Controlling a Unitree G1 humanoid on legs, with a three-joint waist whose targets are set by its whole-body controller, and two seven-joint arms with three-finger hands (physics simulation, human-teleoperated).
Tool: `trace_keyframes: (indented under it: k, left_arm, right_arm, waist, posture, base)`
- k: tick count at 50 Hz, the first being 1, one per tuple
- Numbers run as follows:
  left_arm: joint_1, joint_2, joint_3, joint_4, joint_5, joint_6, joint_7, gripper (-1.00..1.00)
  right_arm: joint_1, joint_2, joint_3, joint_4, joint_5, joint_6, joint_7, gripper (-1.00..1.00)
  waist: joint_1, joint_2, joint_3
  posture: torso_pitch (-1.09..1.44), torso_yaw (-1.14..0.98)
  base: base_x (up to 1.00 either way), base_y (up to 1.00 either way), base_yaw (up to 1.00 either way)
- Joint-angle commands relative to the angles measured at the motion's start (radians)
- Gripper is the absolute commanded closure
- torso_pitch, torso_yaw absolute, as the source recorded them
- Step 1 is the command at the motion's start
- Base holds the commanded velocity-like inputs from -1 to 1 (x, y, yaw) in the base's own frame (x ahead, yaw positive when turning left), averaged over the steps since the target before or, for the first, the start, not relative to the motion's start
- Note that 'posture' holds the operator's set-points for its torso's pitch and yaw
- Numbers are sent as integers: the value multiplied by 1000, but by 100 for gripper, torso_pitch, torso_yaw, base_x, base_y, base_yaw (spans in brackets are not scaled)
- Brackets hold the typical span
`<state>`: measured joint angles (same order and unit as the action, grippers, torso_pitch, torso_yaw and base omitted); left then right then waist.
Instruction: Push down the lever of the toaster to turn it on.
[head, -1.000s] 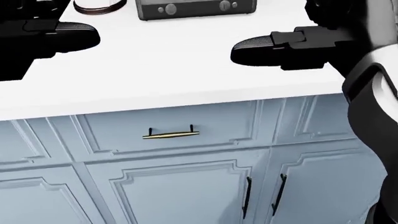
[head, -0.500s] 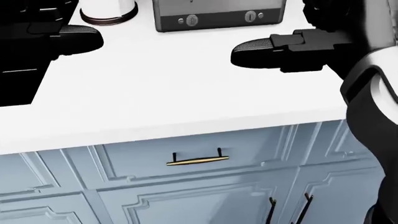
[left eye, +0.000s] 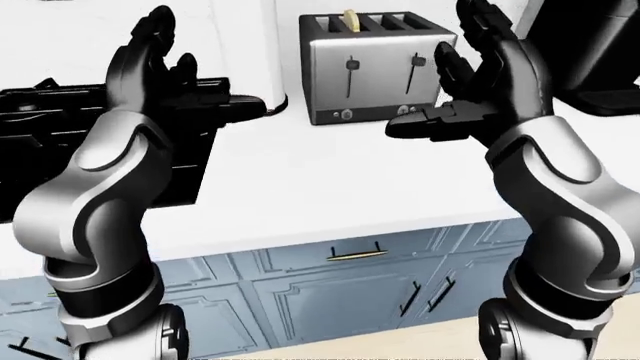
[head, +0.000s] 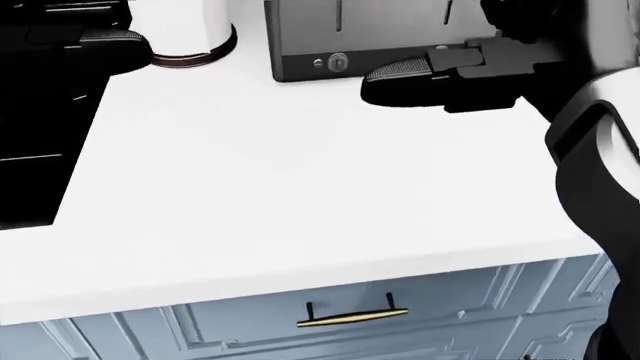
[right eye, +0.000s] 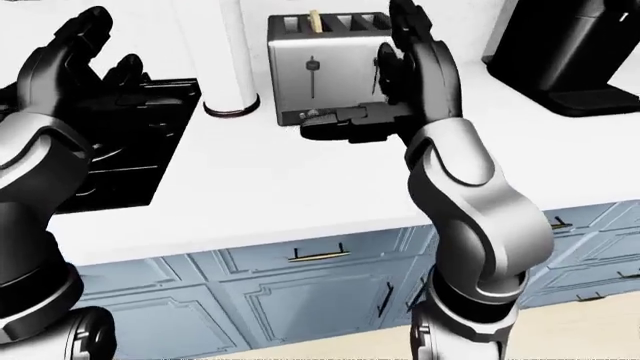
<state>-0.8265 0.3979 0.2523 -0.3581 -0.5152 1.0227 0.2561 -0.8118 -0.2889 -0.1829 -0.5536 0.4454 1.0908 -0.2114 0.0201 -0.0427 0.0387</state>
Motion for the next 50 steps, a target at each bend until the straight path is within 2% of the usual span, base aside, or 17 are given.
trace_keyframes:
  k: [1, 5, 9, 13, 24, 25, 26, 28, 30, 31, 34, 36, 37, 39, 43, 44, 50]
  left_arm:
    - [-24, 11, 2, -15, 1, -29, -7, -100]
    - [-26, 10, 5, -19, 1, -24, -6, -100]
    - [-27, 10, 6, -19, -1, -23, -5, -100]
    - [-25, 9, 4, -17, 1, -28, -8, -100]
    - [-22, 8, 3, -15, 4, -33, -11, -100]
    - [-23, 8, 4, -16, 4, -32, -11, -100]
    - [-26, 9, 5, -18, 2, -27, -9, -100]
    - [-25, 9, 5, -23, 1, -23, -7, -100]
    - [-25, 9, 5, -22, 1, -24, -7, -100]
    - [-25, 9, 5, -23, 0, -23, -7, -100]
    - [-27, 8, 4, -24, 0, -21, -5, -100]
    - [-28, 8, 6, -26, -1, -19, -3, -100]
    - [-28, 9, 5, -25, 1, -22, -3, -100]
    - [-26, 6, 5, -18, 5, -32, -2, -100]
    - [-29, 4, 7, -16, 1, -35, 5, -100]
    - [-29, 2, 5, -16, 1, -37, 7, -100]
    - [-22, -6, -12, -10, 16, -52, 4, -100]
  right_arm:
    - [-19, -2, -8, -1, -10, -26, 1, -100]
    - [-19, -3, -9, -2, -9, -28, 3, -100]
    - [-18, -1, -5, -2, -13, -27, 4, -100]
    - [-17, -2, -2, 1, -21, -26, 5, -100]
    - [-21, 3, 3, 0, -54, -12, 11, -100]
    - [-21, 3, 3, 0, -57, -10, 12, -100]
    - [-21, 3, 5, -2, -60, -7, 14, -100]
    - [-21, 7, 3, -4, -60, -5, 16, -100]
    - [-21, 8, 2, -3, -64, -11, 19, -100]
    - [-20, 10, 0, 0, -66, -17, 18, -100]
    - [-22, 9, -1, -2, -70, -8, 16, -100]
    - [-21, 8, -1, 0, -72, -11, 17, -100]
    - [-20, 7, 0, 0, -74, -11, 19, -100]
    - [-20, 8, 0, 0, -75, -10, 20, -100]
    - [-20, 8, 1, 4, -81, -14, 23, -100]
    - [-20, 8, 1, 4, -81, -14, 24, -100]
    - [-18, 10, 5, 5, -87, -16, 28, -100]
  waist:
    - [4, 7, -13]
    - [1, 12, -12]
    - [-11, 50, 4]
    - [-20, 43, -19]
    - [-16, 38, -16]
    - [-11, 45, -29]
    - [12, 50, -17]
    - [2, 75, -12]
    - [5, 87, -21]
    - [-18, 68, -11]
    - [0, 38, 25]
    - [11, -7, 13]
    - [6, 24, 11]
    - [-8, 36, 5]
    - [-15, 77, 3]
    - [-16, 69, 3]
    - [-17, 59, -5]
  posture:
    - [0, 0]
    - [0, 0]
    - [0, 0]
    - [0, 0]
    - [0, 0]
    - [0, 0]
    - [0, 0]
    - [0, 0]
    - [0, 0]
    - [0, 0]
    - [0, 0]
    - [0, 0]
    - [0, 0]
    - [0, 0]
    - [0, 0]
    - [0, 0]
    - [0, 0]
  base:
    - [0, 0, 0]
    - [0, 0, 0]
    - [0, 0, 0]
    - [0, 0, 0]
    - [0, 0, 0]
    - [0, 0, 12]
    - [-13, 0, 100]
    - [-15, 0, 100]
    - [-14, 0, 100]
    - [0, 0, 0]
    - [0, 0, 0]
    - [0, 0, 0]
    - [0, 0, 0]
    - [0, 0, 0]
    - [0, 0, 0]
    - [0, 0, 0]
    - [0, 0, 0]
